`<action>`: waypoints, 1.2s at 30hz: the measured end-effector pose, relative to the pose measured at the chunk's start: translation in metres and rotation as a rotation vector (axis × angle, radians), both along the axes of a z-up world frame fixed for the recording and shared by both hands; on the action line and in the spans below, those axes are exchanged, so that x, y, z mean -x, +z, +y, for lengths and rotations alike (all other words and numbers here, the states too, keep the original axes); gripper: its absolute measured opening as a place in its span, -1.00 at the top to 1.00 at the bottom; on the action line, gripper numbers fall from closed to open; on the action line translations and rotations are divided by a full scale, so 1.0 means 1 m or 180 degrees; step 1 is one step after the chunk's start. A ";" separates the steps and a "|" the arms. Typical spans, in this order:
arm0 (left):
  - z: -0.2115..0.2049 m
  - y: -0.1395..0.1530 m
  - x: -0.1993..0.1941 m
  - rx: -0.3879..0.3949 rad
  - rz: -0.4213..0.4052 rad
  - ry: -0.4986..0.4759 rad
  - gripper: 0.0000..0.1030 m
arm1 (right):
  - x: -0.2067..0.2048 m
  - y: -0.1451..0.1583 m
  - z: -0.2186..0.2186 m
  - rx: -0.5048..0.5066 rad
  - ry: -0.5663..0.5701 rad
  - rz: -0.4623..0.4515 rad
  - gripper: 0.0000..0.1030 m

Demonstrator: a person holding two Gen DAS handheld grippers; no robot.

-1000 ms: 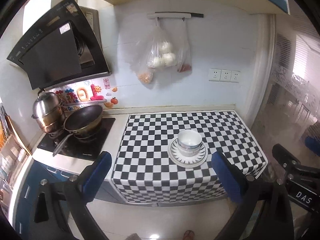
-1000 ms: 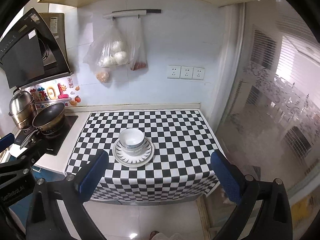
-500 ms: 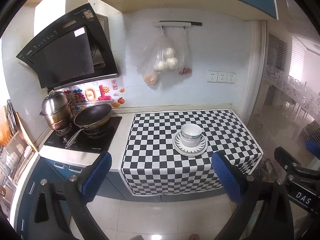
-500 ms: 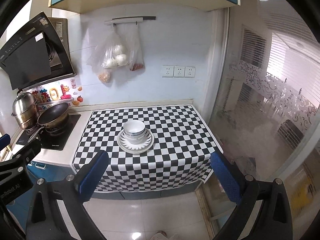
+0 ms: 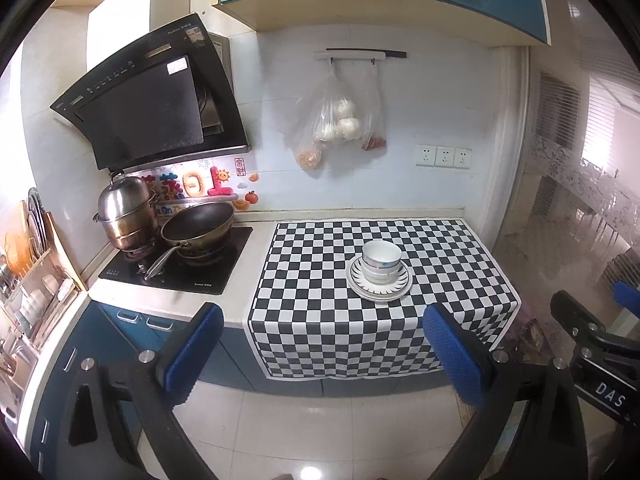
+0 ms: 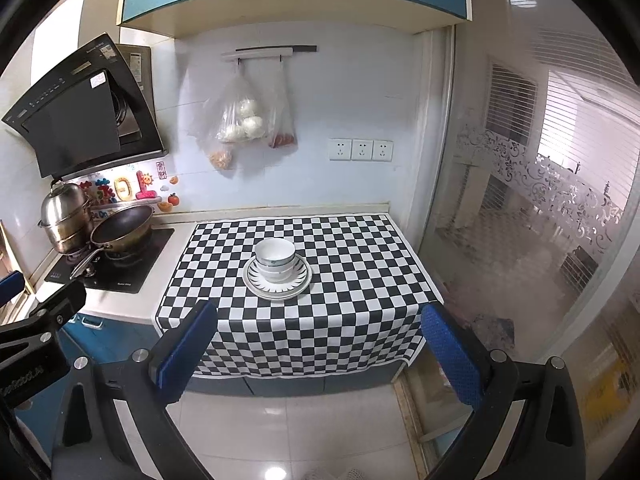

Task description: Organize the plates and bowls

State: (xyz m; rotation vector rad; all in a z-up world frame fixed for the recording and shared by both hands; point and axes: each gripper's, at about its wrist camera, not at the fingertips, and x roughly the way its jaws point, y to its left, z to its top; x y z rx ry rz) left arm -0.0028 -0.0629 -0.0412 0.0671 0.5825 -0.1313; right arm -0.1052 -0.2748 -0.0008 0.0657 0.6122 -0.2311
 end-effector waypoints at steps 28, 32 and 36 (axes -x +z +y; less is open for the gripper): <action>-0.009 0.000 0.006 0.0012 -0.0013 0.0021 -0.99 | -0.008 -0.006 -0.016 0.0019 -0.0021 0.0061 -1.00; -0.009 0.001 0.006 0.0010 -0.0028 0.0030 -0.99 | -0.009 -0.008 -0.017 0.0012 -0.0047 0.0083 -1.00; -0.009 0.001 0.006 0.0005 -0.0032 0.0022 -0.99 | -0.008 -0.010 -0.017 0.0010 -0.0073 0.0095 -1.00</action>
